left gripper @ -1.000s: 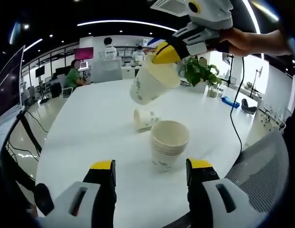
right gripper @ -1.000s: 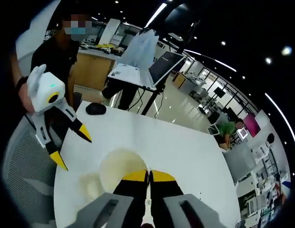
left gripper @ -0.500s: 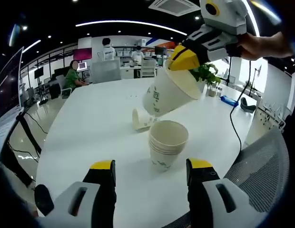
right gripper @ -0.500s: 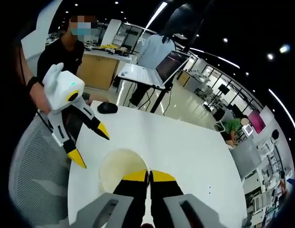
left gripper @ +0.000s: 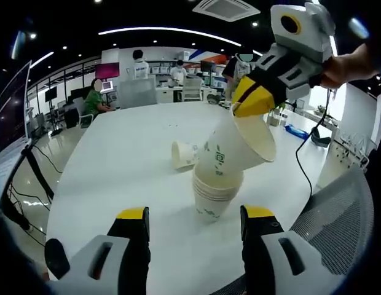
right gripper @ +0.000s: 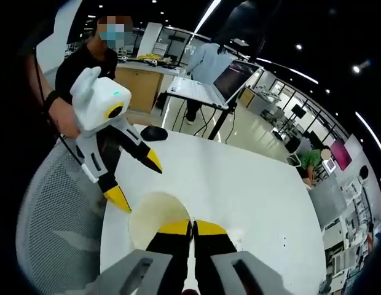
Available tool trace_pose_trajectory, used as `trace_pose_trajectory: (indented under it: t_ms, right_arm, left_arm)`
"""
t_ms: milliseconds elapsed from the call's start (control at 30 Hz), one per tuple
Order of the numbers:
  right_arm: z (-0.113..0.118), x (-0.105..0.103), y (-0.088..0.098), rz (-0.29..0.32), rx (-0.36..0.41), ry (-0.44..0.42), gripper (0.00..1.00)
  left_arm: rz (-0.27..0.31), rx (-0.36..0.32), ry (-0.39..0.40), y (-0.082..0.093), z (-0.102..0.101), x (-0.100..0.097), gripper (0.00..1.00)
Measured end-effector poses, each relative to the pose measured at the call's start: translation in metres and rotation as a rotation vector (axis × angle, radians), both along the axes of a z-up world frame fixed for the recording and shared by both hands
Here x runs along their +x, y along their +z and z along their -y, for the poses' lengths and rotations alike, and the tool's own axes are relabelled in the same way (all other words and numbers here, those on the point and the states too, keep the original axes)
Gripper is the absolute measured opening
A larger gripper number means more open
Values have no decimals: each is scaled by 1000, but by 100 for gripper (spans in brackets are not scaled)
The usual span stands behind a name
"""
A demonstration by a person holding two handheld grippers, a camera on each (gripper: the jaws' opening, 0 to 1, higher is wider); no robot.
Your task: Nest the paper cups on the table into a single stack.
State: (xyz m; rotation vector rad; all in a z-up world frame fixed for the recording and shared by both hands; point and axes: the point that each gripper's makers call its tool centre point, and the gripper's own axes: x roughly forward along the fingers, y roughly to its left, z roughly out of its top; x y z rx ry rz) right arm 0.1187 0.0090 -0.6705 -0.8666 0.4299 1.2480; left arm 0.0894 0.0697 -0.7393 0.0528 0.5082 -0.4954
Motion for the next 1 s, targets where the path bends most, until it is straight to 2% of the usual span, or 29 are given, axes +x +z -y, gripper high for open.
trace_pose_trajectory:
  t_ms: [400, 1000]
  right_arm:
    - [-6, 0, -19, -40, -32, 5, 0]
    - [-7, 18, -50, -93, -90, -43, 0]
  left_arm:
    - [1, 3, -5, 0, 0, 0, 58]
    - [0, 3, -6, 4, 3, -2, 58]
